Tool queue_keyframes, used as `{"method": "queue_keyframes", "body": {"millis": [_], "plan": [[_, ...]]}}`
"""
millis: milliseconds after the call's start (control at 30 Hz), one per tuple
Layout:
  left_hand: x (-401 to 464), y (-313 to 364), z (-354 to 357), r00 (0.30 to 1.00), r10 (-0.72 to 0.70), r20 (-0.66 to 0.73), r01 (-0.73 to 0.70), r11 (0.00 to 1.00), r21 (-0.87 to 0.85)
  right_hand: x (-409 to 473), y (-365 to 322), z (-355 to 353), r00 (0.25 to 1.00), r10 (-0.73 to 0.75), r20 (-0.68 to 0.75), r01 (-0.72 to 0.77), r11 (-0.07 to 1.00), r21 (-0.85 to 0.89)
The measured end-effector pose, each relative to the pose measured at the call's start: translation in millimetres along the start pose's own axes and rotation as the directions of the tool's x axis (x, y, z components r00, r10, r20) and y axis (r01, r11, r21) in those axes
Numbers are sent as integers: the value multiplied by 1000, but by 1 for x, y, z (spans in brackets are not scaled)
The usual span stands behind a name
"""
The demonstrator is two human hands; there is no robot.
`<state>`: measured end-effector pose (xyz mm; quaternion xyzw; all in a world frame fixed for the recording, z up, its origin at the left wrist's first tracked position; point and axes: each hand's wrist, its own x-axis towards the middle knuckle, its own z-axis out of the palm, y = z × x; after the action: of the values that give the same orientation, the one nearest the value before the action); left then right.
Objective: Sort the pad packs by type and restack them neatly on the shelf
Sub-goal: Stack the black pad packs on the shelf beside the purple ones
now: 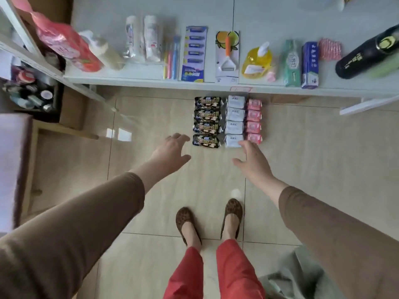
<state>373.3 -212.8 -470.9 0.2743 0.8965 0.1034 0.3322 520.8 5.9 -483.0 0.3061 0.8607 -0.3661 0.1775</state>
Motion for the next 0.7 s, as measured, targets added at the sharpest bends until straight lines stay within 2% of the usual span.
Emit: {"method": "queue_keyframes", "body": {"millis": [100,200,433,700], "plan": [[47,-21,60,999,-43,27,44,999,-21,36,41,60,997,66,46,-68,996,52],[102,-41,110,997,-73,-14,73,997,-17,82,78,114,995,78,60,-82,995,63],[214,-84,194,987,-60,-148,67,997,47,182,127,214,999,16,-44,-14,999,36],[295,-92,236,977,12,-212,6,997,83,233,152,276,983,-49,-176,55,998,30]]}}
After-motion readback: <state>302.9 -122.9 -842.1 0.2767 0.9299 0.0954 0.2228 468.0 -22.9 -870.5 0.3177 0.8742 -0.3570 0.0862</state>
